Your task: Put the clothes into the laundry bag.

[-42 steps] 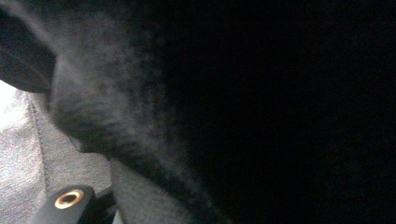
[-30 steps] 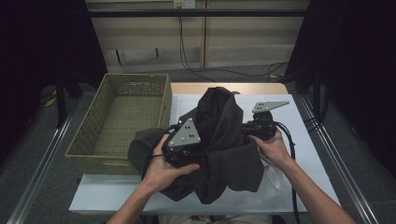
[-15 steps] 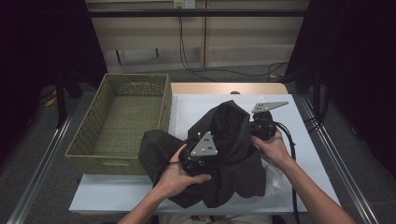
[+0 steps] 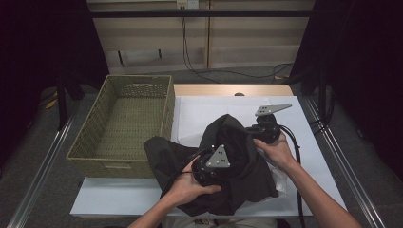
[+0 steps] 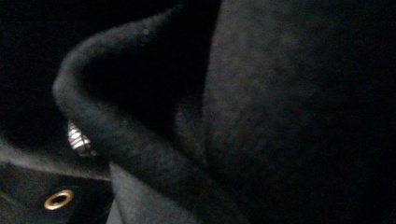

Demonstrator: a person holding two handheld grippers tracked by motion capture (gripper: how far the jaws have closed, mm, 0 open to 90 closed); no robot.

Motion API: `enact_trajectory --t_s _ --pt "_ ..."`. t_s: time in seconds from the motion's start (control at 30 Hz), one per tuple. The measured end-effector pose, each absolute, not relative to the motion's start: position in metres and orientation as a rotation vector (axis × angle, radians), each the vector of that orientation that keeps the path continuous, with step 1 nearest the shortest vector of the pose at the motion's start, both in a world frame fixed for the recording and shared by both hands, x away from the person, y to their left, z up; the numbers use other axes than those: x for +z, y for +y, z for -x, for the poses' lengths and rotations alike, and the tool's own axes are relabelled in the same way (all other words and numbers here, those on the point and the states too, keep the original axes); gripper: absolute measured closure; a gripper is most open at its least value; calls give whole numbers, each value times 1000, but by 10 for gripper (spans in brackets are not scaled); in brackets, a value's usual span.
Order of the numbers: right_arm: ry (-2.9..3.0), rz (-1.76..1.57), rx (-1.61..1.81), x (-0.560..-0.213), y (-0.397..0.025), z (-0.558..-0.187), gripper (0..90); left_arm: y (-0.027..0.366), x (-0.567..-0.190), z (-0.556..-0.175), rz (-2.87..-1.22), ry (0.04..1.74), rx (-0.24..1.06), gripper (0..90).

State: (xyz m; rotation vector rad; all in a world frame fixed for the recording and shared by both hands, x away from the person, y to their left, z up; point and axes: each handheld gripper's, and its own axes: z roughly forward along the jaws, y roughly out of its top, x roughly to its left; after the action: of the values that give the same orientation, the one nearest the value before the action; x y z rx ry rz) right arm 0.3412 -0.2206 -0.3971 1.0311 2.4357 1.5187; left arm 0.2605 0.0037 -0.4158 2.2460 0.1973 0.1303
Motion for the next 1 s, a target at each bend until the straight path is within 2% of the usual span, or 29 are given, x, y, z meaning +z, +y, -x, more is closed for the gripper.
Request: enact_trajectory --t_s 0.53,0.7,0.9,1.0 --pt "2389 -1013 1532 -392 -223 -338 898 -24 -450 -253 -2354 105 28 557" --pt "2387 -1002 1538 -388 -223 -337 898 -25 -455 -255 -2332 122 5 526" --pt "2388 -1008 1537 -389 -223 -337 898 -21 -452 -253 -2300 138 43 436" --pt "2387 -1014 1535 -390 -224 -337 898 -16 -447 -251 -2269 144 40 350"
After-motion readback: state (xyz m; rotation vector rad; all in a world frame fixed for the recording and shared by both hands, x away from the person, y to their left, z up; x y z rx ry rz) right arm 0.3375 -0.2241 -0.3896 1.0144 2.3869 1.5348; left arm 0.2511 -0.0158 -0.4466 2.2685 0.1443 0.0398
